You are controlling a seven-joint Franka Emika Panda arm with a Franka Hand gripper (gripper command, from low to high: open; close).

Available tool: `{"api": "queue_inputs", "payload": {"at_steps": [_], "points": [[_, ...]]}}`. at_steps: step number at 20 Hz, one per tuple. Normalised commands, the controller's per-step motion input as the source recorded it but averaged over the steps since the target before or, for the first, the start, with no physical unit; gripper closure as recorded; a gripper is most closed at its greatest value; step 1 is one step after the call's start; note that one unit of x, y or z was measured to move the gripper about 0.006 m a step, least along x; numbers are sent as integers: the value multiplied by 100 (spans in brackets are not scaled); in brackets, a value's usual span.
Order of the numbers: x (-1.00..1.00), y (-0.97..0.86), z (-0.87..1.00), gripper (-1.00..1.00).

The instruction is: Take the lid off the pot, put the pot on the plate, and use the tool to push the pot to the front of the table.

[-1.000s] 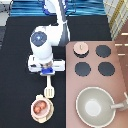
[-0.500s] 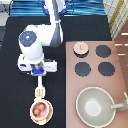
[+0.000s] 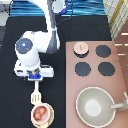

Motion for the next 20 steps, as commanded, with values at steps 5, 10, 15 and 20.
{"api": "queue_inputs", "payload": {"at_steps": [5, 10, 15, 20], "points": [[-46, 6, 78, 100], [-76, -10, 60, 100], [-84, -17, 19, 100], [-100, 7, -70, 100]]}}
